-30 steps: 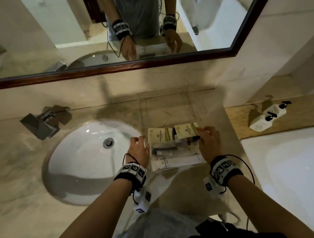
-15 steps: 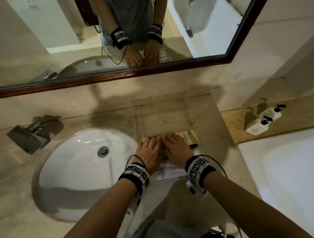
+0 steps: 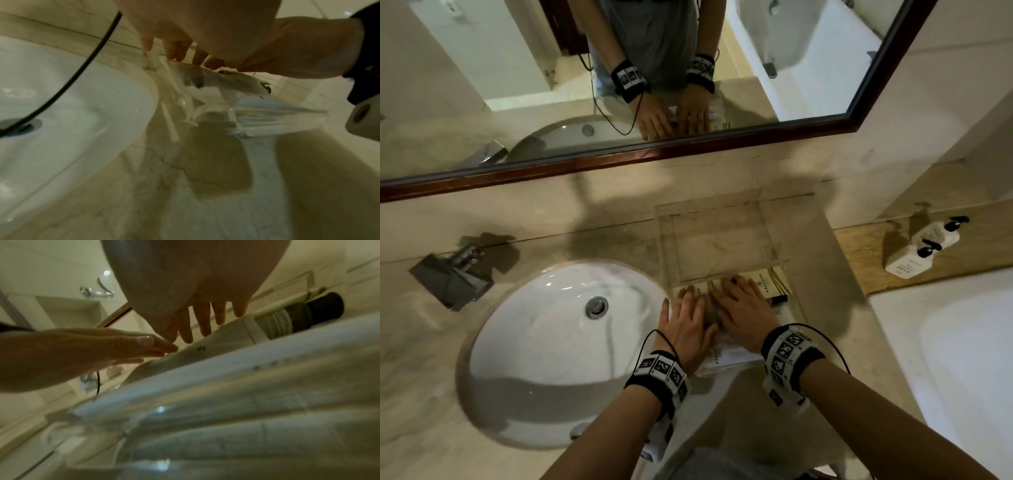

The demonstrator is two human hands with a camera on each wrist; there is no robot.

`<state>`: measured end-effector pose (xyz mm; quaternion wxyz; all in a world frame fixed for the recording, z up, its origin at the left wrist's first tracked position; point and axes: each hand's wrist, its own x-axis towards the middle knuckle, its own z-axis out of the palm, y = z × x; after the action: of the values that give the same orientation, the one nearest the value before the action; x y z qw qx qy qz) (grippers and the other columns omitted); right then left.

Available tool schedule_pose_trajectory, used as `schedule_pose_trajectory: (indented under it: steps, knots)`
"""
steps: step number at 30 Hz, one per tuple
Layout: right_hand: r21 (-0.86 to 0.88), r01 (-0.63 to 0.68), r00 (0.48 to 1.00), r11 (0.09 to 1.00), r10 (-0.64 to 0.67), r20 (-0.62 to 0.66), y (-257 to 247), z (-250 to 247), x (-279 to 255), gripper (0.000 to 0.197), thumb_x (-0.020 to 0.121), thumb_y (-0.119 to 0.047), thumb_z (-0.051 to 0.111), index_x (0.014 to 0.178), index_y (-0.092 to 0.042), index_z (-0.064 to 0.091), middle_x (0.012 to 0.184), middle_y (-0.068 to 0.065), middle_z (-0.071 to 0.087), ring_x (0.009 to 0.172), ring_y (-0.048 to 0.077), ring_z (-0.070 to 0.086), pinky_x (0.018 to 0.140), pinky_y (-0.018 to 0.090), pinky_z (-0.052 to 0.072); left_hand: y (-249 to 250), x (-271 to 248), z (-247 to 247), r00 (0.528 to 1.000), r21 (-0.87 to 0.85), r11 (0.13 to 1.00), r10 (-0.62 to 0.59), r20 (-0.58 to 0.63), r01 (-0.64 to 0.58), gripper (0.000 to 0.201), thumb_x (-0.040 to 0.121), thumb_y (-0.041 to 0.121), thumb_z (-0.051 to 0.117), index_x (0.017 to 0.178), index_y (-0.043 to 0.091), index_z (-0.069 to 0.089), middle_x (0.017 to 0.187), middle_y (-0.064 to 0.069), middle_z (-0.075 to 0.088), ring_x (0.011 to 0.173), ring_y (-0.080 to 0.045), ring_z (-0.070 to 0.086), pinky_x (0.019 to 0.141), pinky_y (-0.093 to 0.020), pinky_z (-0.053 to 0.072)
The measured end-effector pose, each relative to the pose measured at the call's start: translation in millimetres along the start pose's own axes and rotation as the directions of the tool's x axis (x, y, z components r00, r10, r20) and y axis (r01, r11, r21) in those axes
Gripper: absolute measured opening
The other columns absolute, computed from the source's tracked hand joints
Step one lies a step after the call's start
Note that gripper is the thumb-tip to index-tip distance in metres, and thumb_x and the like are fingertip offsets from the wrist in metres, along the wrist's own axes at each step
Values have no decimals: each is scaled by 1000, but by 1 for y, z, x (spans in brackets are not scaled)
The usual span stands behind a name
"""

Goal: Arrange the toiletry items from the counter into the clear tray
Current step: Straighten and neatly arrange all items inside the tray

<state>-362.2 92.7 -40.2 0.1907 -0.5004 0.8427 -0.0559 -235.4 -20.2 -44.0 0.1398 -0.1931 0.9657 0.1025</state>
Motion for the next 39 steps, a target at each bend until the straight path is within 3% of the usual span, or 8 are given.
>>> schedule_pose_trajectory:
  steps: [6,11,14,16,19,21,26,39]
  knots:
    - [241,-136,960,961,187,-206,28,-9,-19,57,93,-40,20,144,-19,38,158,3,22,147,23,12,117,32,8,-12,-7,-13,940,-331,920,-283,-188,211,43,93,38,44,131,19,45,139,-3,42,121,-22,48,98,-37,45]
    - [10,-148,989,989,148,6,42,0,-25,99,71,-70,-28,152,-22,5,159,-1,-10,147,18,-10,113,30,-11,-20,3,-11,865,-612,703,-499,-60,363,29,95,27,49,119,12,52,119,-9,58,104,-27,60,87,-36,47]
    - [27,-177,984,984,177,-8,45,6,-26,98,72,-72,-25,152,-24,2,154,-6,-17,143,11,-14,114,30,-10,-22,8,-10,840,-605,658,-541,34,448,24,94,29,48,108,12,59,104,-13,69,97,-31,63,81,-35,50]
    - [112,-222,966,969,234,-112,48,6,-27,84,83,-65,-2,151,-20,16,160,0,-2,148,19,0,118,35,0,-24,9,-9,836,-579,662,-545,64,476,25,93,32,48,102,14,62,100,-12,71,94,-31,64,77,-34,51]
    - [320,-395,824,861,486,-291,57,3,-30,50,95,-34,36,140,-14,42,151,15,33,133,35,37,111,46,30,-25,12,-7,840,-537,691,-538,65,484,27,92,33,48,97,12,65,97,-11,71,92,-30,64,72,-30,45]
    - [374,-446,775,813,560,-294,59,0,-29,39,96,-16,35,131,-6,50,139,22,44,116,41,48,99,49,41,-25,14,-6,850,-505,721,-525,49,474,27,92,31,48,95,10,66,98,-12,70,93,-31,64,74,-32,47]
    - [505,-545,757,669,652,-46,67,-10,-17,39,99,-24,40,130,-2,47,126,22,55,116,38,51,98,45,40,-24,18,-7,863,-431,776,-504,16,461,27,93,25,47,96,5,65,102,-16,69,98,-35,61,79,-37,47]
    - [621,-568,701,541,713,19,59,-19,-3,36,95,-30,46,122,-7,51,120,19,58,108,36,54,91,41,43,-24,23,-16,836,-432,744,-547,46,510,30,94,25,44,98,6,67,102,-16,69,96,-35,63,78,-35,48]
